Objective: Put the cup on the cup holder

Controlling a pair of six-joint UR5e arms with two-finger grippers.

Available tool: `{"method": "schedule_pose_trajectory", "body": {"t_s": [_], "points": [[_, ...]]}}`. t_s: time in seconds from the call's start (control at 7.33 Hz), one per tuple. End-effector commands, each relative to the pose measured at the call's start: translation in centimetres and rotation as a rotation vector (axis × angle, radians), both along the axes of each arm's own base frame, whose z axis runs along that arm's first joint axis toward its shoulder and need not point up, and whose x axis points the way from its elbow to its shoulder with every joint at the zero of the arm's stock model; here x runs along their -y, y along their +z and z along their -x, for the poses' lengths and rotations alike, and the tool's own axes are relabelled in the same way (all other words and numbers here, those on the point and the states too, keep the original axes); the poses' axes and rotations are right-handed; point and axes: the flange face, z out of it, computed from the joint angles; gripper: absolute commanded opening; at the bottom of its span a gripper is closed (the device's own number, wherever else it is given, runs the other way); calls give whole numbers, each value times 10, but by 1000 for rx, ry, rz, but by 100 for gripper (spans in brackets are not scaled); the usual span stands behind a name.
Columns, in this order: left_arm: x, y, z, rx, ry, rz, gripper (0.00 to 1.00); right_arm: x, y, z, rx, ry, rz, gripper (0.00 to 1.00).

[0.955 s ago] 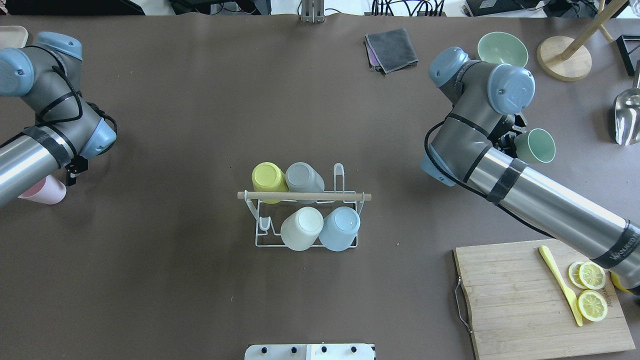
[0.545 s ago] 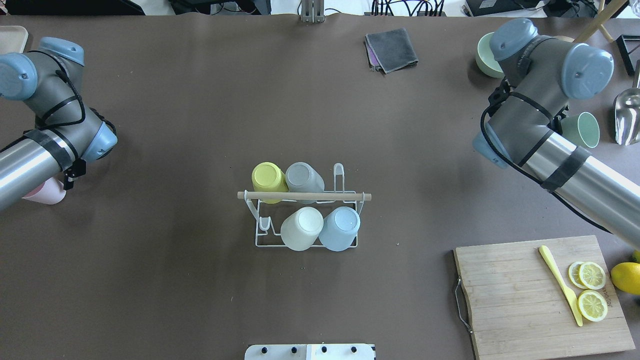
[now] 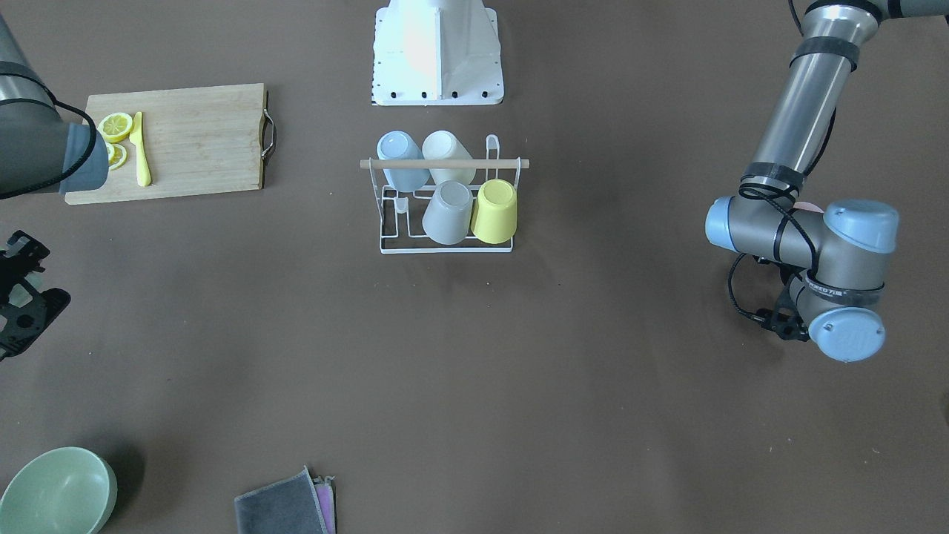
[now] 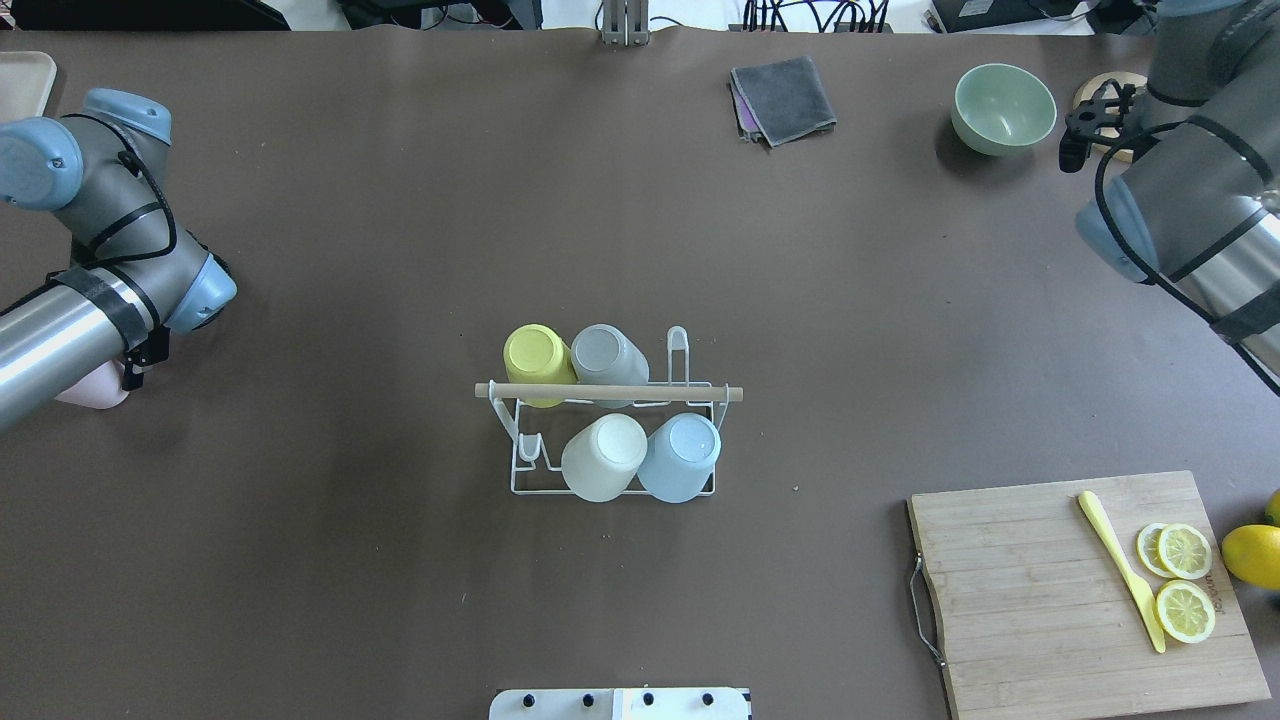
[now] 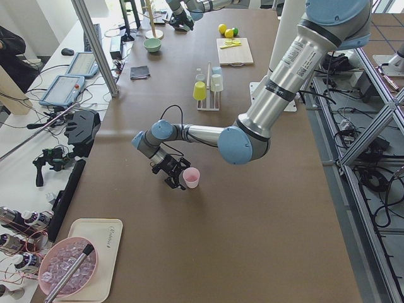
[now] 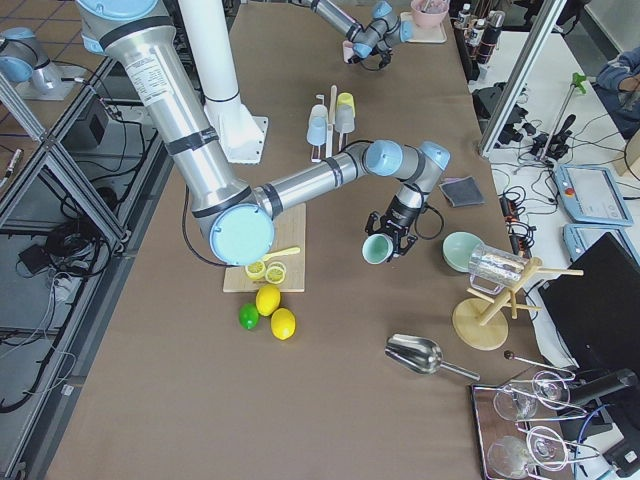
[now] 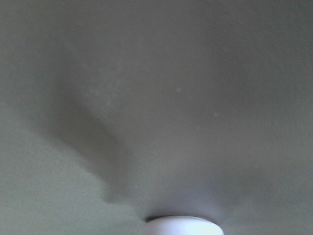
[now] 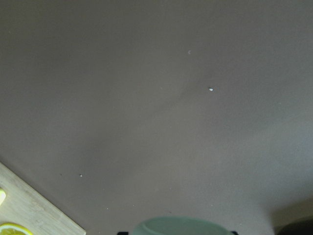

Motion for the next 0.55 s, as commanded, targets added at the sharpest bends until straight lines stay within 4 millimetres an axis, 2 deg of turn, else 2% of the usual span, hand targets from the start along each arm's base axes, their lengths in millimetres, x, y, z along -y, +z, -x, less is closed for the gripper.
{"method": "schedule_pose_trajectory", "body": {"t_s": [0.0,0.27,0.41], "points": [[-2,0,1,-6,16,10,85,-3,-31,-14,164,25,-73,0],[-2,0,1,-17,28,10,26,-5,-35,1,251,-2,-163,0],[-3,-2,2,-11,26,19,6,-4,-46,4,309,-6,-179,0]]}}
